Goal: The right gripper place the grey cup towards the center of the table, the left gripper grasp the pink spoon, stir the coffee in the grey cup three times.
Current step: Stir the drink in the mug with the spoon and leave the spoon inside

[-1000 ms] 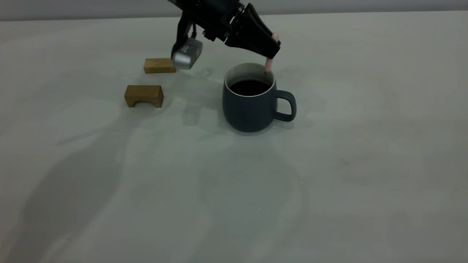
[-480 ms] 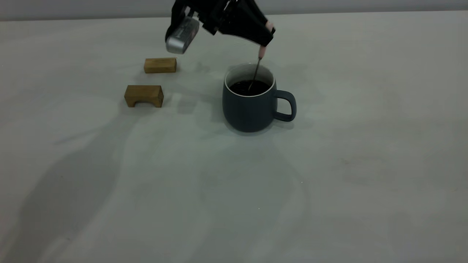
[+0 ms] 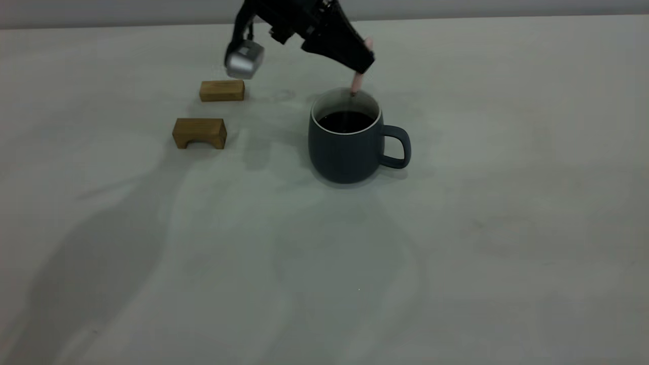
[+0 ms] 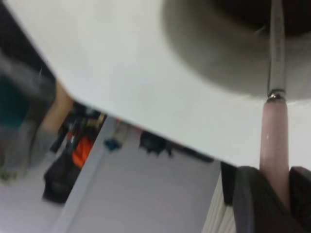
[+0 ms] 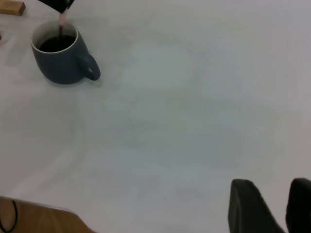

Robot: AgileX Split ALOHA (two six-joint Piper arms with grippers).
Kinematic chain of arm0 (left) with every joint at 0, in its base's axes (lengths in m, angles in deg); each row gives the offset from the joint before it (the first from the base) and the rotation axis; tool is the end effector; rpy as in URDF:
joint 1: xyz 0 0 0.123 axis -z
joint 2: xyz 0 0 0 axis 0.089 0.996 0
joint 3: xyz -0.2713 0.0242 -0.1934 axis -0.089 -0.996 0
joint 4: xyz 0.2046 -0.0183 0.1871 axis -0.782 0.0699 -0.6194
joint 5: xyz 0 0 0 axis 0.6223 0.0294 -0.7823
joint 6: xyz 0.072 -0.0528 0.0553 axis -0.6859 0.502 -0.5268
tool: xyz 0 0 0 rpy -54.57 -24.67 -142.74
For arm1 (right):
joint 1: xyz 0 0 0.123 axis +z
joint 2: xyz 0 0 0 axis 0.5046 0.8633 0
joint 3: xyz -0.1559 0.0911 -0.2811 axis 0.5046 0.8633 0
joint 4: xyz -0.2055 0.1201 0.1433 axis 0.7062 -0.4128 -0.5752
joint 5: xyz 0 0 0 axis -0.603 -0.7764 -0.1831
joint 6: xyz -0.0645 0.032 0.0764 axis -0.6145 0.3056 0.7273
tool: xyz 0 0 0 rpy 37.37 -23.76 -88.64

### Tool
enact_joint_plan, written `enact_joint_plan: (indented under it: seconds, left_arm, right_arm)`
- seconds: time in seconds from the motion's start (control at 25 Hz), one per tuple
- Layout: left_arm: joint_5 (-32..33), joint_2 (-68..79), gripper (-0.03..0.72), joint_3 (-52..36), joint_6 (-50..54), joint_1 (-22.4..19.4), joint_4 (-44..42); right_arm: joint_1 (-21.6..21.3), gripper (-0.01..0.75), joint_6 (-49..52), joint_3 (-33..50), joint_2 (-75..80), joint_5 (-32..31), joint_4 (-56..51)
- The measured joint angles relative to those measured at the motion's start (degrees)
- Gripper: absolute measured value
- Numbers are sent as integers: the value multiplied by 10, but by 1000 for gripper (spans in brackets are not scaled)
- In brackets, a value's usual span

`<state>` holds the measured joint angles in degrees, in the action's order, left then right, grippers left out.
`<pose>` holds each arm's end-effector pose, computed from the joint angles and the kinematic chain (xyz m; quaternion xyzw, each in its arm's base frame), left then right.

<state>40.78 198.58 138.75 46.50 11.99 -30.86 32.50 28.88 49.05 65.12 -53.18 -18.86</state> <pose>0.5526 -0.2521 0.0684 0.7137 -0.5588 0.2336 0.3517 -0.0168 0.0091 0.2681 -0.0941 0.8782 0.0210 0.4684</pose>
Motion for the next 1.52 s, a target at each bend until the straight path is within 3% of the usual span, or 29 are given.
enact_joint_plan:
  seconds: [0.24,0.64,0.88,1.04,1.24,1.52]
  left_arm:
    - [0,0,167,37,-71,-3,-31]
    - [0,26,167,40,-58,16,71]
    - [0,26,167,42,65,18,32]
    - [0,24,167,59,92,18,-30]
    - [0,24,167,98,64,16,-97]
    - [0,24,167,103,-24,16,-60]
  right_arm:
    - [0,237,0,0,0,0,0]
    - [0,237,0,0,0,0,0]
    - [0,237,0,0,0,0,0]
    - [0,237,0,0,0,0,0]
    - [0,237,0,0,0,0,0]
    - [0,237,0,0,0,0,0]
